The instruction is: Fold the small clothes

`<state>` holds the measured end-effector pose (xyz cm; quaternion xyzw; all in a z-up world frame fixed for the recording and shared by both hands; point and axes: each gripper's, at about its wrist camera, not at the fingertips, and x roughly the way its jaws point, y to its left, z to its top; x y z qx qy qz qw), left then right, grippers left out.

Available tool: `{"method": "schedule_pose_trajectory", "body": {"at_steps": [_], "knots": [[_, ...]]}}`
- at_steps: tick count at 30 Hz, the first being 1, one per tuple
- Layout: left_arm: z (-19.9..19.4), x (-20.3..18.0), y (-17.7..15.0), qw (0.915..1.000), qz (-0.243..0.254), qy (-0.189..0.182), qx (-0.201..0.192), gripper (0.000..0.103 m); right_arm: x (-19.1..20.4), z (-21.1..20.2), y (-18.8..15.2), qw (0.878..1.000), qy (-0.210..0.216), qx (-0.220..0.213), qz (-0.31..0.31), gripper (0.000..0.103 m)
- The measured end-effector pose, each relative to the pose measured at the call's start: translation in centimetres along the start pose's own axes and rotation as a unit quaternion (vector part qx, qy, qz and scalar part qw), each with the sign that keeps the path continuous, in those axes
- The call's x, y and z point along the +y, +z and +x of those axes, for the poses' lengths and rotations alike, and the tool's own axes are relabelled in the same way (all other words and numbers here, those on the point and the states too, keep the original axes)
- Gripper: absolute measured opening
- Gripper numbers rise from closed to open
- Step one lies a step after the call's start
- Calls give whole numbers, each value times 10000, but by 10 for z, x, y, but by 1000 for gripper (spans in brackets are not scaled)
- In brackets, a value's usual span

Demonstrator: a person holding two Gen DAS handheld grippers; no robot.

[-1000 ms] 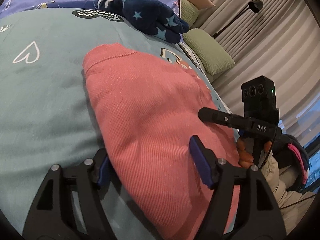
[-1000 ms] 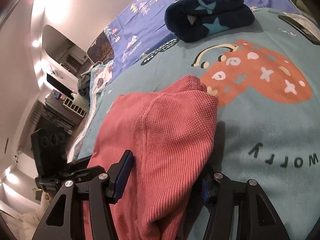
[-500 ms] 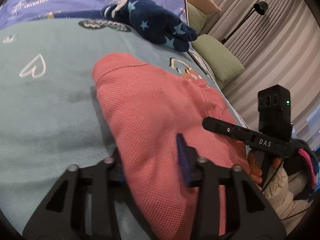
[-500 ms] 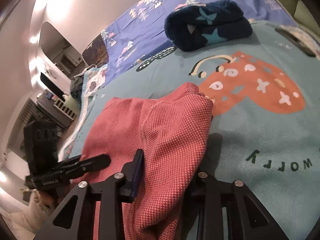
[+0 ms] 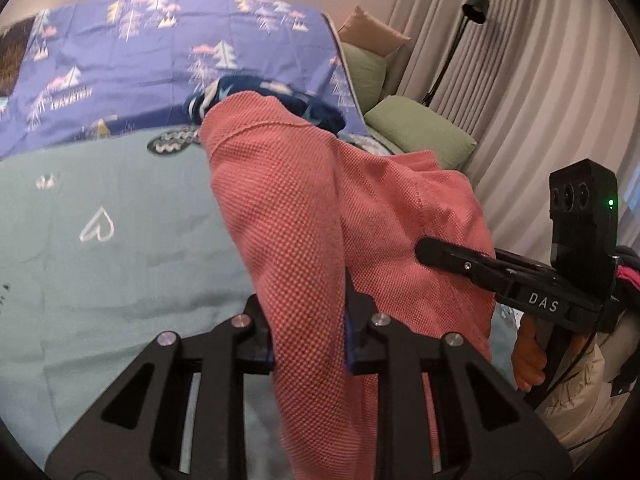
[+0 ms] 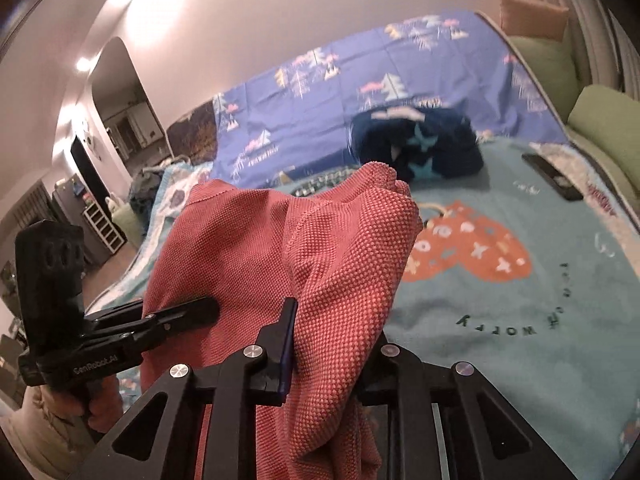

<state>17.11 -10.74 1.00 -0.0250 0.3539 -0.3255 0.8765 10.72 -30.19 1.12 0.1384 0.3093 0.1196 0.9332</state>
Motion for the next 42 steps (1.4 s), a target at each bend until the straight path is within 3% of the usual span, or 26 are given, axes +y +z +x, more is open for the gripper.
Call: {"method": "schedule_pose_trajectory", "body": {"at_steps": [6, 14, 20, 26, 33, 39, 42], "knots": [[-32, -29, 13, 9989, 344, 71, -296, 26, 10, -43, 4, 9991, -22, -421, -31, 21], [-65, -68, 46, 9917, 955, 207, -839, 26, 25, -104, 41, 9924, -168, -1143, -424, 21], [-73, -87, 110, 9855, 1217, 320, -1138, 26, 16, -129, 113, 9879, -81, -1489, -417, 21], [-78, -108, 180, 9780, 1388, 494, -1476, 26, 19, -142, 187, 9797, -355, -1838, -715, 21], [-60, -122, 228, 9648, 1783, 888, -1716, 26, 3, -127, 238, 9757, -489, -2044, -620, 21], [-17, -113, 259, 9570, 2044, 1263, -1623, 26, -19, -82, 274, 9787, -600, -1902, -480, 21], [10, -98, 273, 9578, 2004, 1338, -1565, 26, -33, -50, 291, 9800, -686, -1809, -456, 21]]}}
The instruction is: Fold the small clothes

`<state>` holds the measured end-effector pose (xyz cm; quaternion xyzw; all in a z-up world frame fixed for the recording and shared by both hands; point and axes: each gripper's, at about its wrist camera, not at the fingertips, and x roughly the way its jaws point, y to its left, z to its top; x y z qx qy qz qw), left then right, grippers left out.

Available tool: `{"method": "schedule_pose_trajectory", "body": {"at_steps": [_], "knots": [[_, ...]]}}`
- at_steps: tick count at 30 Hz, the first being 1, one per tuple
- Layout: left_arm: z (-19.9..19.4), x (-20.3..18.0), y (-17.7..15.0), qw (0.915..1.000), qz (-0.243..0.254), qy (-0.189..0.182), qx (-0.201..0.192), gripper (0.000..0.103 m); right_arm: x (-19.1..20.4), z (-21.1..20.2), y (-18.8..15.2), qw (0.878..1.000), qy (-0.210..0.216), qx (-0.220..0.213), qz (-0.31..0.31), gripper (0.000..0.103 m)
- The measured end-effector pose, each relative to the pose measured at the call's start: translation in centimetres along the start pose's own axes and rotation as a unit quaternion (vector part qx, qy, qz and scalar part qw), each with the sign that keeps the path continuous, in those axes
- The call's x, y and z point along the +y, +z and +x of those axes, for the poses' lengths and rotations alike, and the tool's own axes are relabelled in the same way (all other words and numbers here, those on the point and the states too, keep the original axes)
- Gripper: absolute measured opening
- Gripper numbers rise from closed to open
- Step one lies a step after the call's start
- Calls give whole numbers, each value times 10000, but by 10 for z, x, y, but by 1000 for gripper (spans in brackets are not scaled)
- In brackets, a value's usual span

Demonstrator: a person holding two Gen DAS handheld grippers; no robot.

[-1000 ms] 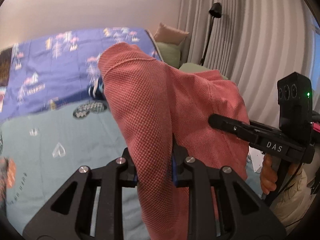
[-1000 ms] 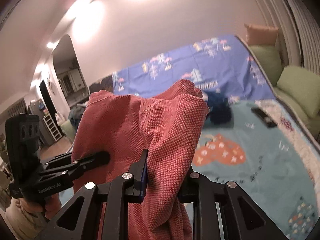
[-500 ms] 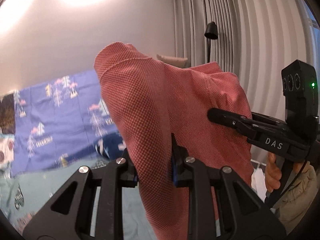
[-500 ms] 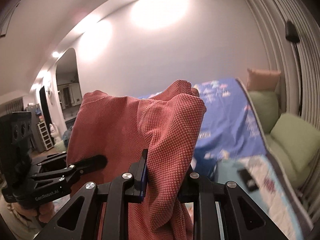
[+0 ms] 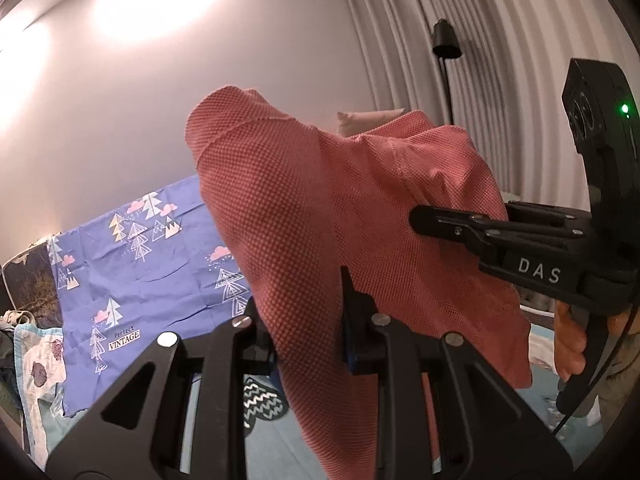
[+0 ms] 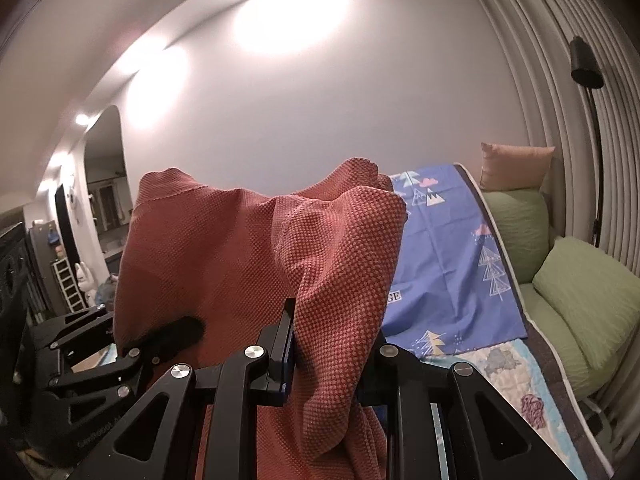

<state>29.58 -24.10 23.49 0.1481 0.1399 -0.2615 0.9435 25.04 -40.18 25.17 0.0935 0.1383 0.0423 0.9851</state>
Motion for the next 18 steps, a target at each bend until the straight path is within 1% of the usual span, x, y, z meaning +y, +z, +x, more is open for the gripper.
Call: {"method": "schedule_pose_trajectory", "body": {"at_steps": [3, 7, 9, 10, 12, 14, 15, 16, 17, 18], "knots": [[35, 12, -2, 9999, -60, 35, 148, 26, -12, 42, -1, 9999, -36, 102, 16, 21], [79, 31, -13, 9997, -120, 63, 219, 26, -24, 100, -12, 9998, -39, 196, 79, 21], [115, 44, -26, 9990, -263, 36, 365, 26, -30, 131, -21, 9993, -69, 342, 97, 21], [130, 49, -32, 9986, -298, 38, 434, 26, -32, 155, -27, 9989, -131, 458, 56, 21], [165, 58, -45, 9978, -346, 96, 549, 26, -33, 185, -35, 9980, -257, 572, -59, 21], [194, 65, -57, 9971, -406, 164, 625, 26, -36, 226, -46, 9966, -393, 713, -138, 21], [215, 70, -66, 9960, -501, 213, 708, 26, -38, 245, -53, 9957, -407, 827, -118, 22], [234, 74, -76, 9944, -602, 256, 826, 29, -40, 261, -59, 9946, -419, 947, -90, 23], [250, 79, -88, 9924, -684, 320, 973, 34, -44, 282, -70, 9918, -510, 1173, -56, 27], [270, 83, -105, 9885, -774, 406, 1232, 37, -49, 304, -84, 9873, -694, 1426, -25, 32]]}}
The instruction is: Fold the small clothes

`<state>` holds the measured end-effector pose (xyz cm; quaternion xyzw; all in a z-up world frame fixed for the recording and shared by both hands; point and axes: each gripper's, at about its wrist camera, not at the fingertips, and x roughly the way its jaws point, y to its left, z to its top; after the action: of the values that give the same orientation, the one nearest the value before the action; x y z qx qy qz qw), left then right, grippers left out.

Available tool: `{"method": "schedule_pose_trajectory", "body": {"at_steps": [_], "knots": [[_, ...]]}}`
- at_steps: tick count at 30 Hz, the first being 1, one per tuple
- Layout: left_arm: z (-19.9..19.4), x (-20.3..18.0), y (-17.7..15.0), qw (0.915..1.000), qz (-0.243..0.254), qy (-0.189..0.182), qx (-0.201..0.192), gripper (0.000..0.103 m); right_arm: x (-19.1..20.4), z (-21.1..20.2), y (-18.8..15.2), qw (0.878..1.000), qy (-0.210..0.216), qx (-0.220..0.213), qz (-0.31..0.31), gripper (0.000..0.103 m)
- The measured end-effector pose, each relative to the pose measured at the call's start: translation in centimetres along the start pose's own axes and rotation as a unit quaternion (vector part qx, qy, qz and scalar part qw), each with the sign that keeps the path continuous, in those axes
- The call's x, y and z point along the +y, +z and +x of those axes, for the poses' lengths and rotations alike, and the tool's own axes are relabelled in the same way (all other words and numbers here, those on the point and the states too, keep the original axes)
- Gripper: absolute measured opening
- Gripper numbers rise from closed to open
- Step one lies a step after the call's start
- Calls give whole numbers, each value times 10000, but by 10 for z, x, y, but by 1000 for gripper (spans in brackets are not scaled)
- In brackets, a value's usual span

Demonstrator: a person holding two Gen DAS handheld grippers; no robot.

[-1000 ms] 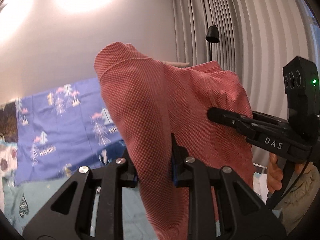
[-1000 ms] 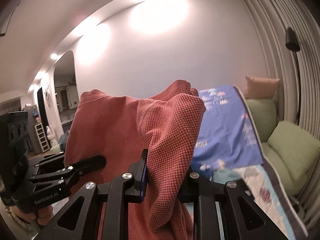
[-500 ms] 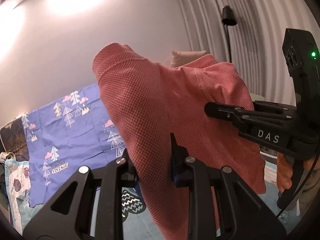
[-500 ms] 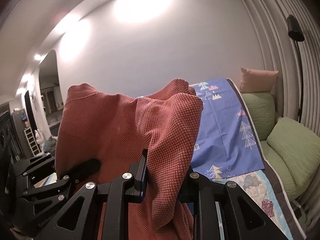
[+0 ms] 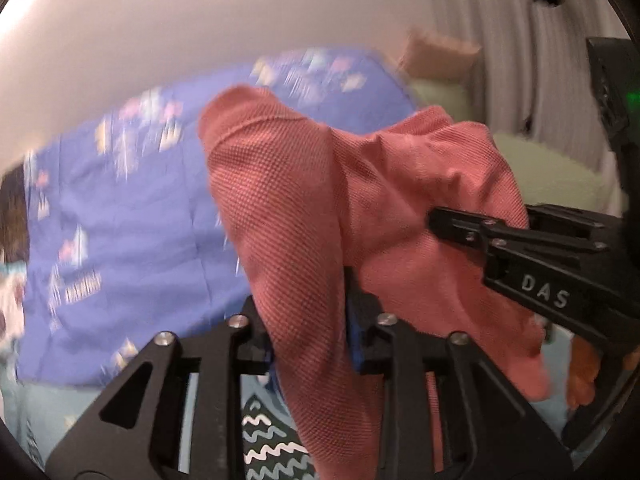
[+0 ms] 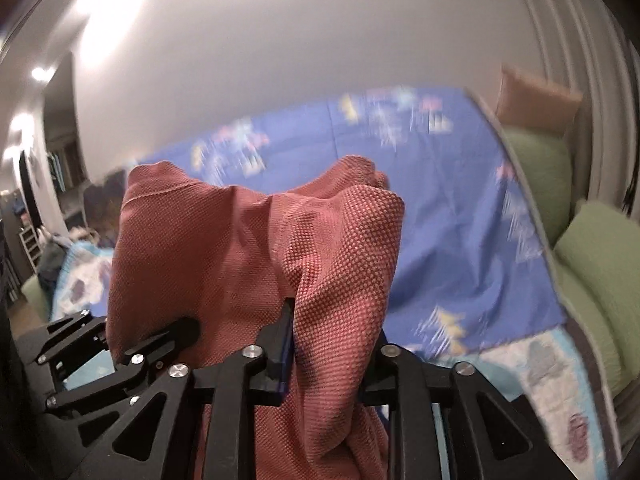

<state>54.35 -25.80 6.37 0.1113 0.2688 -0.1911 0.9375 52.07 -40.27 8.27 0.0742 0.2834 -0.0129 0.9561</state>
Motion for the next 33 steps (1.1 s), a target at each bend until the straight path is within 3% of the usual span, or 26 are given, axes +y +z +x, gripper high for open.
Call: {"method": "schedule_pose_trajectory", "body": {"at_steps": [2, 3, 4, 7, 9, 12, 15, 21, 29, 33], "knots": [[39, 7, -25, 9985, -2, 350, 430, 48, -7, 41, -23, 9981, -491, 349, 99, 34], [54, 9, -41, 9969, 71, 652, 441, 48, -13, 55, -38, 9961, -693, 524, 128, 34], [59, 13, -51, 9968, -14, 677, 420, 50, -19, 70, -53, 9953, -656, 694, 173, 36], [56, 24, -64, 9975, -612, 307, 157, 54, -45, 71, -70, 9953, -264, 440, 817, 45], [54, 21, -62, 9979, -554, 298, 131, 54, -54, 68, -69, 9936, -147, 494, 1000, 51], [43, 20, -59, 9984, -450, 336, 84, 54, -50, 56, -65, 9957, -350, 386, 771, 54], [20, 17, -61, 9991, -311, 284, 57, 54, -35, 22, -65, 9970, -622, 145, 438, 55], [-36, 12, -66, 9997, -247, 5, 71, 59, -7, -72, -83, 9971, -732, -118, -185, 56], [-161, -2, -74, 9980, -421, -282, -377, 76, 28, -197, -123, 9973, -499, -501, -188, 57], [-229, -5, -87, 9977, -350, -50, -582, 84, 47, -252, -147, 9922, -875, -782, -415, 58]]}}
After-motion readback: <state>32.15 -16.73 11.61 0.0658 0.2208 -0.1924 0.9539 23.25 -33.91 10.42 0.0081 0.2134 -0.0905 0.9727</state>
